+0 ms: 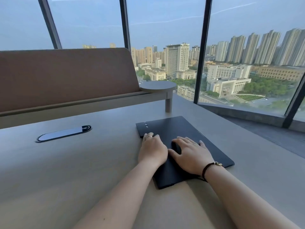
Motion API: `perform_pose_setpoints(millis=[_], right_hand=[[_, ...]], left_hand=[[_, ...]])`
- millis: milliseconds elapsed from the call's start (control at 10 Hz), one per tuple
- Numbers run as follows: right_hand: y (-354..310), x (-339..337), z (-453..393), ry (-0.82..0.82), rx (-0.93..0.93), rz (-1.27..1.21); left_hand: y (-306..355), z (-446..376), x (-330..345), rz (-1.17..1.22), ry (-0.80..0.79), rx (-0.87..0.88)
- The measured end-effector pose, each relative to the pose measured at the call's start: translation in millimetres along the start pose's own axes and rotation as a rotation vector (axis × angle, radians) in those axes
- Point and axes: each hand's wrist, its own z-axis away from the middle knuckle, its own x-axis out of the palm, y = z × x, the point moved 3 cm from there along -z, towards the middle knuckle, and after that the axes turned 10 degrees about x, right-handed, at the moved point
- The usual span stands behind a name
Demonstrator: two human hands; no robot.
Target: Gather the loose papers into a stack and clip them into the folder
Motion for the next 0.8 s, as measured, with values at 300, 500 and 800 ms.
perform_pose_setpoints(millis=[300,500,800], right_hand=[[63,-26,-70,0.095,0.003,-0.013],[64,-27,-87,0.171,-0.018,0.002],[20,-20,-40,0.660,-0.305,0.062]], left_hand=[[40,-74,44,0.011,0.020,-0.045],[28,-101,51,0.049,0.115,-0.110],[28,-71,27,0.490,0.329,-0.058]])
